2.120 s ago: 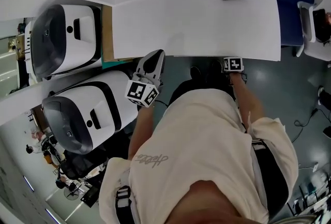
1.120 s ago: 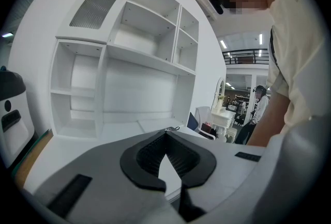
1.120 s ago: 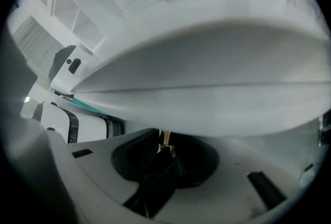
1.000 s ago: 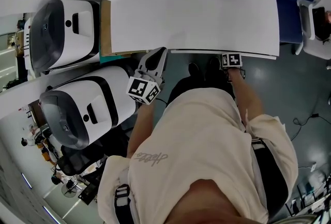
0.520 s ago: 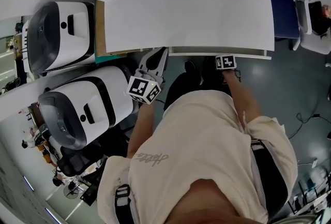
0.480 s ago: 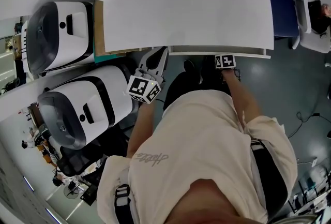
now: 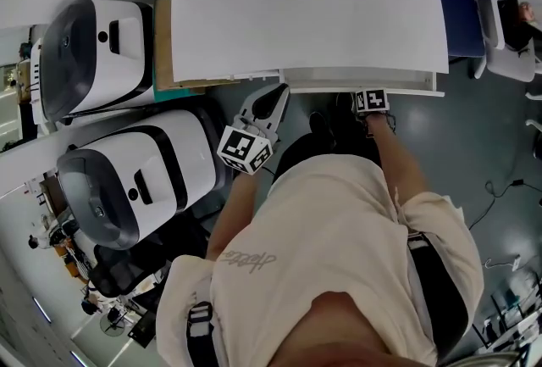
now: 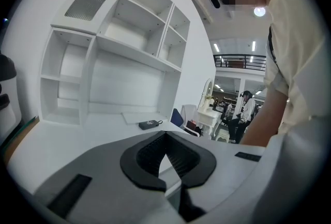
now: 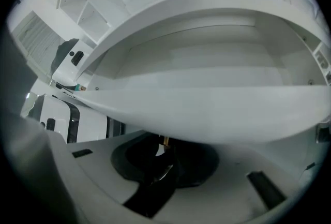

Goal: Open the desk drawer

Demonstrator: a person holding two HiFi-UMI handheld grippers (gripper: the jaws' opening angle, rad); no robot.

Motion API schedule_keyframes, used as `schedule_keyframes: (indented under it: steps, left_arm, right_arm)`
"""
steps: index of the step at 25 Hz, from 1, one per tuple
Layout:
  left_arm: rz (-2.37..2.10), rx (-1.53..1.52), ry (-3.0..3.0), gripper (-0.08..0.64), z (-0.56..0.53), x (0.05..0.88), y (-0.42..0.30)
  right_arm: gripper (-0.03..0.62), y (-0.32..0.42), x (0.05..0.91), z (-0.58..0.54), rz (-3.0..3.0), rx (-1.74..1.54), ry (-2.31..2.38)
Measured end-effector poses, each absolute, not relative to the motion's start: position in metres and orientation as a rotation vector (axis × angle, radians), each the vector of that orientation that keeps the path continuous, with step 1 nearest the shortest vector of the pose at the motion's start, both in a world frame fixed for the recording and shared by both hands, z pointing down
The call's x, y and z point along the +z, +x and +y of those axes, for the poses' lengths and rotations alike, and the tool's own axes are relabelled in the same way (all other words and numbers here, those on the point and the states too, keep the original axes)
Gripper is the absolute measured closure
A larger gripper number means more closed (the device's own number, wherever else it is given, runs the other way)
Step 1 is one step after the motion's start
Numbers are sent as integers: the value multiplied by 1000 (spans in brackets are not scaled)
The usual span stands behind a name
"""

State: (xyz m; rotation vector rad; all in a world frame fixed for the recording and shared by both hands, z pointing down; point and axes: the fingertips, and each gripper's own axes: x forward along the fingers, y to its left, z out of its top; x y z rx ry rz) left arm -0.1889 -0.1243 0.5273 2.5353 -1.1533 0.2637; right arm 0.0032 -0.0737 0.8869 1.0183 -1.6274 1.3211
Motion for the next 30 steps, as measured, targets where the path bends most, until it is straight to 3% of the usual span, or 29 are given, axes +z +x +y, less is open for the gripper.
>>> schedule_keyframes:
  steps: [30]
  left_arm:
    - [-976,269,2589,558,-64,545,-224]
  right_arm:
    - [508,0,883,12,-1536,1298,1092]
